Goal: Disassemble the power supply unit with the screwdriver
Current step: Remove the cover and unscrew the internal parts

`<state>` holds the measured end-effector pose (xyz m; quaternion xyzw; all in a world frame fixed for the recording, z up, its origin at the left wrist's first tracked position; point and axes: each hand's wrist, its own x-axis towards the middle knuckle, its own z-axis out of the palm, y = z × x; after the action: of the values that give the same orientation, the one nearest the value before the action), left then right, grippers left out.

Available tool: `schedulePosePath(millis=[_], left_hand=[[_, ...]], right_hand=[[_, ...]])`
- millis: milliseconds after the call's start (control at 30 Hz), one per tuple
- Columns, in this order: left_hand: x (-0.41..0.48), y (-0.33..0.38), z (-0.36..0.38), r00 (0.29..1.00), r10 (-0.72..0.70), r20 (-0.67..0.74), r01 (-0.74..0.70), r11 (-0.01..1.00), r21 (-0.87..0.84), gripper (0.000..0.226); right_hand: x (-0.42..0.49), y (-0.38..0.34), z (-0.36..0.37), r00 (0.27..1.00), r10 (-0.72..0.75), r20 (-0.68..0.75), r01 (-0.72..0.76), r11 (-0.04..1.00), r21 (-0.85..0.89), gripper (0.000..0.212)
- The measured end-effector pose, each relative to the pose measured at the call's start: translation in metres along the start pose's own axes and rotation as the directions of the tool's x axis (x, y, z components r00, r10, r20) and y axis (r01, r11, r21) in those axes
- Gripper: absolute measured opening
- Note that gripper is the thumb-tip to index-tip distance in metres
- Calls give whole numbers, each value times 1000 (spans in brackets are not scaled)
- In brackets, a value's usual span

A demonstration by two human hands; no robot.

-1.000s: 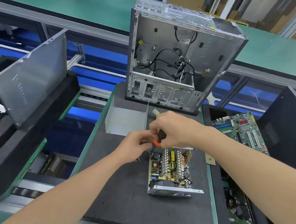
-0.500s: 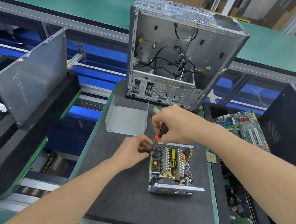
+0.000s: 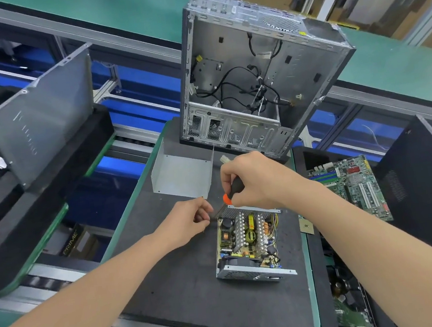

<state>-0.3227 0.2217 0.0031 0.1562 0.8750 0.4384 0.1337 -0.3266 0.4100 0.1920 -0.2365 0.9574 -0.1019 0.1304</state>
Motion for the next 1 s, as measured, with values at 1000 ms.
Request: schedulePosePath(millis=[1000], left_hand=[[-55, -18, 32, 984, 171, 52, -159, 971, -176, 32]], right_hand=[[-45, -38, 18, 963, 239, -120, -224, 966, 130, 12]])
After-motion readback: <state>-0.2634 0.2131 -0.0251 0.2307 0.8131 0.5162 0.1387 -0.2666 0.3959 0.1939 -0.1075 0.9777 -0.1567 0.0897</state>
